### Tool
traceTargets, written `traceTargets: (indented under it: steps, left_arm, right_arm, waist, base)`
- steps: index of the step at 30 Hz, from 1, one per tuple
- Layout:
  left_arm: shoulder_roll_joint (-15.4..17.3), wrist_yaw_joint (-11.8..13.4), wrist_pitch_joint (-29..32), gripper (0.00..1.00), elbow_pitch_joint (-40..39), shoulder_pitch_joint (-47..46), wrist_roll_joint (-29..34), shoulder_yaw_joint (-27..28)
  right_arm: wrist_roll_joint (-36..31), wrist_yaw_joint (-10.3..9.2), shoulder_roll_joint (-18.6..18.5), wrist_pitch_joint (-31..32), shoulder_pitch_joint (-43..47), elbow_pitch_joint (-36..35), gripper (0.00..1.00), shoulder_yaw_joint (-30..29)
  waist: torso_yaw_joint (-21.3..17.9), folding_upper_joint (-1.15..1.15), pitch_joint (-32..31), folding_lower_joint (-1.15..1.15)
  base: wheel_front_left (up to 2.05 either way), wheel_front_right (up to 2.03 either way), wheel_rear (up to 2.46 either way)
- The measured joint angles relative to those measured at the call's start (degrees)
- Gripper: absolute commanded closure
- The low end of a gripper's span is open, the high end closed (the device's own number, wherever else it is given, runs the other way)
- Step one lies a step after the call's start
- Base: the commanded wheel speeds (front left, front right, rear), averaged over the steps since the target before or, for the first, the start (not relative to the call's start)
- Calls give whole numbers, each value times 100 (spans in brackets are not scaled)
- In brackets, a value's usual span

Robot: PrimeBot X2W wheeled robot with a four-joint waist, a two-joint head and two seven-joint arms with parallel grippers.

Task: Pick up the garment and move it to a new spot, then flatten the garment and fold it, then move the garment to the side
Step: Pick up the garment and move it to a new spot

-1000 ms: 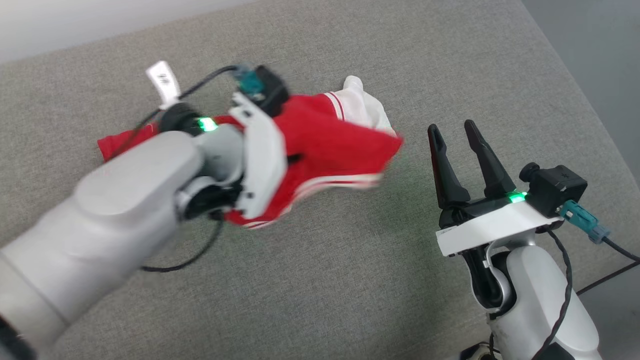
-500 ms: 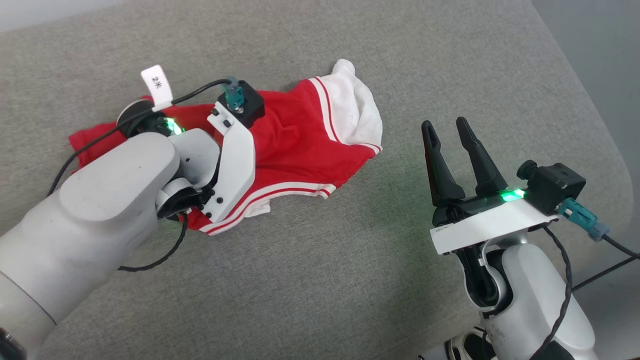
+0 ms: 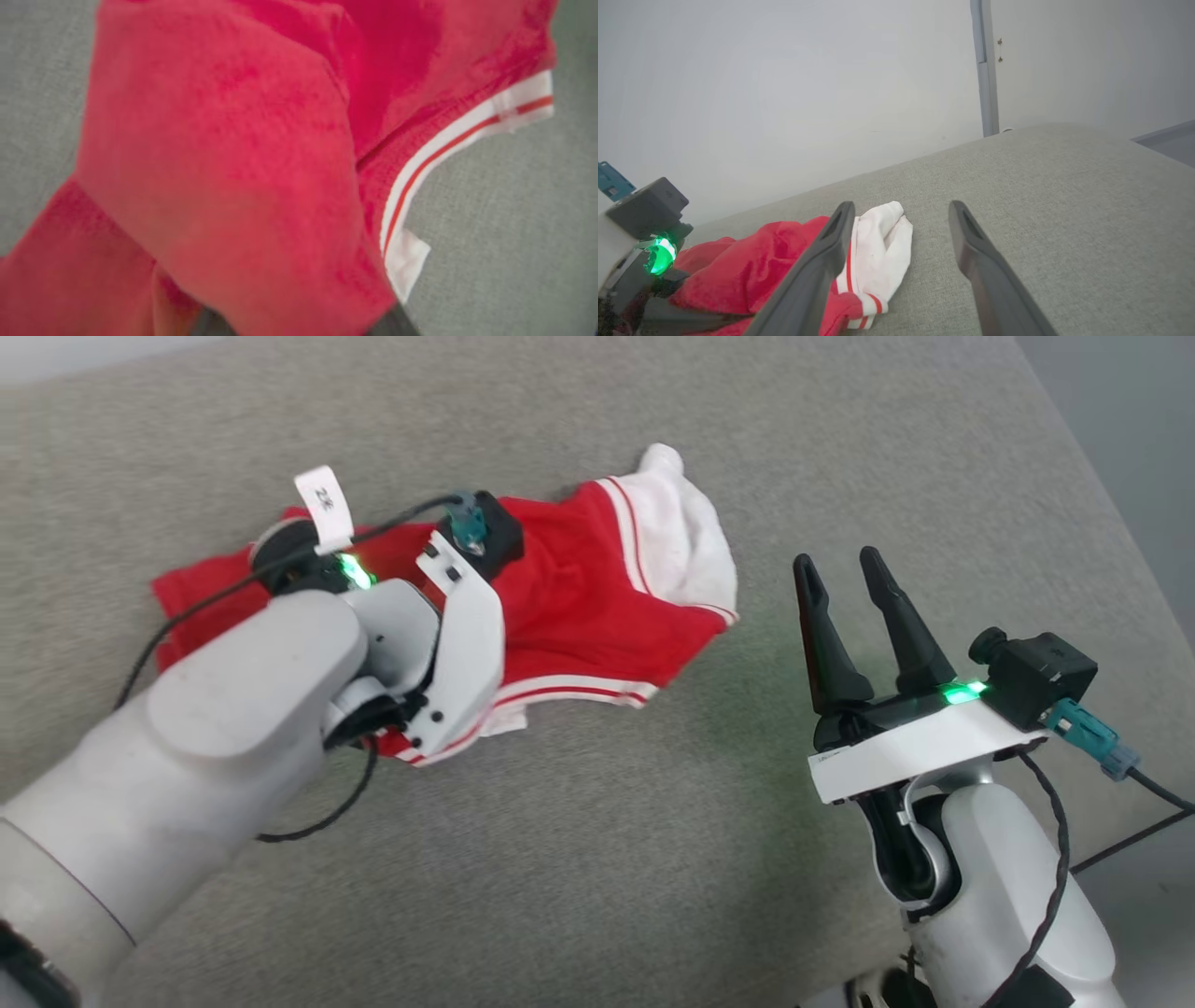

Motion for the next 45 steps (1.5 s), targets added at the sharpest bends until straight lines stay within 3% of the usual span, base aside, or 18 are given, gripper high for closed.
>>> traceTargets:
  steps: [8, 13, 25, 31, 35, 39, 43, 45]
  left_arm:
    - [-26, 16, -921, 0, -75, 76, -148, -97]
    - [-69, 16, -1818, 0, -65, 230, -505, -85]
    - [-205, 49, -4470, 0, 1129, 2103, -1536, 557]
    - [-272, 67, -4929, 0, 1477, 2935, -1746, 1005]
    - [-153, 132, -4947, 0, 1249, 3428, -1321, 1882]
    - [-45, 367, -4952, 0, 633, 4270, -571, 3020]
    - [-134, 547, -4952, 0, -169, 5149, 298, 4241]
    - [-189, 588, -4953, 0, -368, 5376, 542, 4500]
  right_arm:
    - [-393, 0, -109, 0, 83, 199, 0, -107]
    - [-478, 0, -334, 0, 232, 304, 0, -178]
    - [-599, 0, -887, 0, 810, 573, 0, -389]
    - [-600, 0, -1072, 0, 1223, 580, 0, -637]
    - [-600, 0, -1117, 1, 1408, 552, 0, -756]
    - [-616, 0, -1131, 0, 1474, 526, 0, -837]
    - [-649, 0, -1133, 0, 1503, 502, 0, -862]
    - [-657, 0, -1131, 0, 1517, 485, 0, -877]
  waist:
    - [569, 0, -499, 0]
    - [927, 0, -831, 0]
    - [1820, 0, -1531, 0]
    - [2255, 0, -1840, 0]
    - [2469, 0, -1999, 0]
    - [2562, 0, -2101, 0]
    - [2571, 0, -2186, 0]
    - [2567, 0, -2213, 0]
  base:
    - [0, 0, 0]
    - [0, 0, 0]
    - [0, 0, 0]
    - [0, 0, 0]
    - [0, 0, 0]
    - [0, 0, 0]
    - [0, 0, 0]
    - [0, 0, 0]
